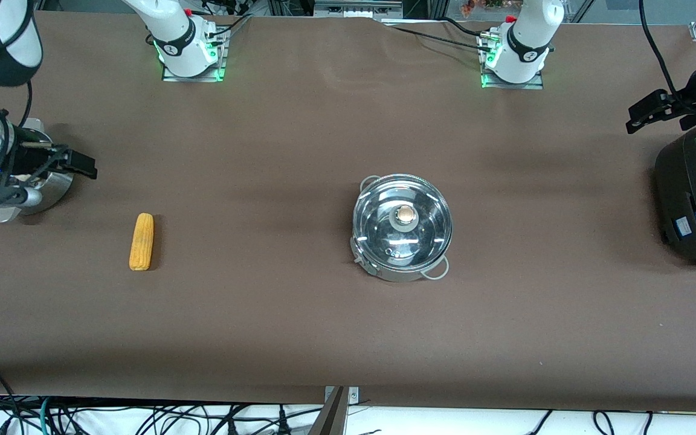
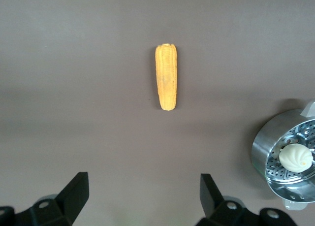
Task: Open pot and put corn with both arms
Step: 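Reach the right gripper to the corn cob while the left gripper reaches the lid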
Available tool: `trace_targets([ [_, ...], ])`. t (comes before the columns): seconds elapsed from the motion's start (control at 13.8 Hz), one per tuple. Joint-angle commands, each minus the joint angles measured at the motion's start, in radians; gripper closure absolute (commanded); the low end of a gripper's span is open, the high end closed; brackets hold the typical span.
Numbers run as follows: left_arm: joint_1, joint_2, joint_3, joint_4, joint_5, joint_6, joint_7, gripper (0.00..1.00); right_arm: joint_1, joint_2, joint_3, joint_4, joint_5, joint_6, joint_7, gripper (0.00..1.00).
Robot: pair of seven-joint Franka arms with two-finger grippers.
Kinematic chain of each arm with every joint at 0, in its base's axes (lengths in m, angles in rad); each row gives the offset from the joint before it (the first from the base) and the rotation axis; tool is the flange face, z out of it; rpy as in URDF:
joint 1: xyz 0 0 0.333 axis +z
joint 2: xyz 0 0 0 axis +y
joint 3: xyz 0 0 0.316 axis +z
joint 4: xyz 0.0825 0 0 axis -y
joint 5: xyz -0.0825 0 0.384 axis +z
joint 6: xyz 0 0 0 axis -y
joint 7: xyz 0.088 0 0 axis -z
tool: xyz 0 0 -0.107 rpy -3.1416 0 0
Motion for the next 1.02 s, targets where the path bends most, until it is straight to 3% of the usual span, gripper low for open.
trace_targets([
  [0.0, 0.008, 0.013, -0.004, 0.033, -0.019, -0.022, 0.02, 0.0, -0.021, 0.111, 0.004, 0.027, 0.014, 0.065, -0.004, 0.0],
  [0.44, 0.008, 0.081, 0.007, 0.114, -0.054, -0.02, 0.018, 0.0, -0.03, 0.337, 0.004, 0.024, 0.065, 0.292, -0.008, 0.0],
  [0.65, 0.006, 0.086, 0.002, 0.114, -0.054, -0.019, 0.02, 0.0, -0.027, 0.406, 0.004, 0.005, 0.065, 0.393, -0.016, 0.0],
  [0.95, -0.017, 0.125, -0.004, 0.099, -0.039, -0.014, 0.02, 0.0, -0.056, 0.45, 0.005, -0.106, 0.062, 0.621, -0.092, 0.0],
])
